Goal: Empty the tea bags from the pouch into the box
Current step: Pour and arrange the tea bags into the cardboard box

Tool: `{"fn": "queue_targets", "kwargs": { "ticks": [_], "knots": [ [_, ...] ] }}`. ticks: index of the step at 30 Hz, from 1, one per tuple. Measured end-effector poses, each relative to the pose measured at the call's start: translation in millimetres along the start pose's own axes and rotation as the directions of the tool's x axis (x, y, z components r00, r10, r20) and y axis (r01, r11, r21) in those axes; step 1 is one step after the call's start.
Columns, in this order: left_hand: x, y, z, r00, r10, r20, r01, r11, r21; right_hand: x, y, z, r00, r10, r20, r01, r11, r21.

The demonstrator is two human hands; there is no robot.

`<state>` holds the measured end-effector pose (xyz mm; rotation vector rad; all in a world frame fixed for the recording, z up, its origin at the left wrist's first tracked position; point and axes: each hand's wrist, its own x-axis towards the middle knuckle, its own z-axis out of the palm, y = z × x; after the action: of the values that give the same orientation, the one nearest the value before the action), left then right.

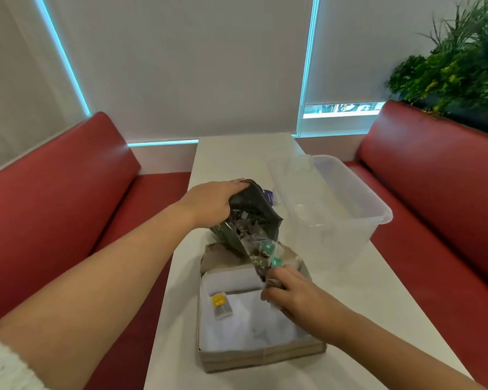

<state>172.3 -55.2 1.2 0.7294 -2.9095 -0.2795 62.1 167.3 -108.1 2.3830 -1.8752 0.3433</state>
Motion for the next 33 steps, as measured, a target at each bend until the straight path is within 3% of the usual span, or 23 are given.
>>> {"fn": "queue_targets", "kwargs": {
  "ticks": [7, 10, 13, 15, 17, 20, 21, 23, 25, 28, 30, 33],
  "knots": [
    [-6.7, -10.1, 22.8, 1.000, 0.024, 0.003, -0.024, 0.999, 0.041, 12.9, 12.8, 42.2, 0.999, -0.025, 0.039, 0.023, 0.999, 0.049],
    [-11.3, -13.0, 25.6, 0.999, 0.038, -0.021, -0.037, 0.998, 0.043, 11.3, 16.9, 48.8, 0.988, 0.024, 0.153, -0.039, 0.995, 0.091],
    [-14.9, -12.4, 25.1, 0.998, 0.040, -0.038, -0.039, 0.999, 0.030, 9.4, 19.4, 49.8, 0.922, 0.108, 0.372, -0.160, 0.981, 0.111],
    [-16.0, -11.9, 26.6, 0.998, 0.047, -0.038, -0.046, 0.998, 0.032, 9.5, 18.8, 41.2, 0.901, 0.111, 0.419, -0.169, 0.980, 0.104],
    [-16.6, -12.1, 29.4, 0.998, 0.057, -0.034, -0.056, 0.998, 0.038, 10.2, 17.2, 25.6, 0.935, 0.164, 0.316, -0.216, 0.967, 0.138],
    [-17.5, -11.2, 32.0, 0.997, 0.069, -0.035, -0.068, 0.997, 0.038, 17.4, 8.9, -4.5, 0.953, 0.296, -0.066, -0.283, 0.945, 0.164],
    [-17.5, -10.3, 32.5, 0.996, 0.075, -0.037, -0.074, 0.997, 0.036, 22.1, 7.7, -8.8, 0.939, 0.296, -0.177, -0.270, 0.950, 0.154],
    [-17.7, -8.0, 33.3, 0.995, 0.088, -0.038, -0.087, 0.996, 0.037, 38.0, 4.6, -14.3, 0.938, 0.243, -0.249, -0.218, 0.968, 0.123],
    [-17.6, -6.7, 34.4, 0.995, 0.096, -0.033, -0.095, 0.995, 0.043, 59.9, 6.5, -7.5, 0.966, 0.204, -0.159, -0.189, 0.976, 0.106],
    [-18.0, -5.0, 36.7, 0.994, 0.105, -0.021, -0.105, 0.994, 0.006, 96.6, 14.0, 9.6, 0.954, 0.293, 0.061, -0.295, 0.955, 0.033],
    [-18.4, -4.4, 38.1, 0.994, 0.110, -0.012, -0.110, 0.994, -0.018, 118.0, 19.7, 13.9, 0.880, 0.379, 0.287, -0.375, 0.924, -0.073],
    [-18.7, -5.0, 38.6, 0.993, 0.115, 0.006, -0.115, 0.993, -0.021, 141.8, 28.6, 15.4, 0.738, 0.403, 0.542, -0.335, 0.915, -0.225]
  ]
}}
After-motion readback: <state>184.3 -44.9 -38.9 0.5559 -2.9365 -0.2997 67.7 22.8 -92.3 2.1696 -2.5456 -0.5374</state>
